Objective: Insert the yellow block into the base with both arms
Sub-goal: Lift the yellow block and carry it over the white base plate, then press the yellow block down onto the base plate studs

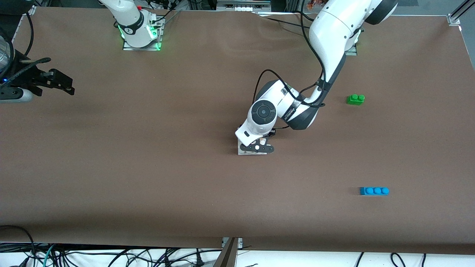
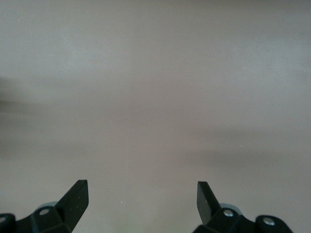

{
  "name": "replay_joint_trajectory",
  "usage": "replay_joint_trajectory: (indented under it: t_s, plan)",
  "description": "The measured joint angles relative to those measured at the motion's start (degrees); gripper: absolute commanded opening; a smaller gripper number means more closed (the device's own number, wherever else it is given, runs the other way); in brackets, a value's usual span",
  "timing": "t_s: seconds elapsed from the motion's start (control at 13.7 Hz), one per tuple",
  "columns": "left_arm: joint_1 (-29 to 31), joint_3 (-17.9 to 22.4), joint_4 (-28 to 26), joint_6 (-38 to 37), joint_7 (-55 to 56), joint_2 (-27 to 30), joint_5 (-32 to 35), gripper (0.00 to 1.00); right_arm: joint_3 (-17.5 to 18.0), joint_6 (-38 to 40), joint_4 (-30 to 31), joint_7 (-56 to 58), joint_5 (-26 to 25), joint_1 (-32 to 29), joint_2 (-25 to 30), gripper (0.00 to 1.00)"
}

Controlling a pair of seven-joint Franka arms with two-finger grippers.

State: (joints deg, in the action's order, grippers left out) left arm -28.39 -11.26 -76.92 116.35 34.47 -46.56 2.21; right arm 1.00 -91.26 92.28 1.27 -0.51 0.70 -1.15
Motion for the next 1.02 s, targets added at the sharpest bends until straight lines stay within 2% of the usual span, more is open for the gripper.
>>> replay_joint_trajectory:
  t_s: [1.02]
  plan:
    - [-1.01, 0.03, 0.05, 1.87, -0.01, -0.78, 0.0, 0.17, 0.0, -0.03, 0.0, 0.0, 0.0, 0.0, 0.0, 0.99]
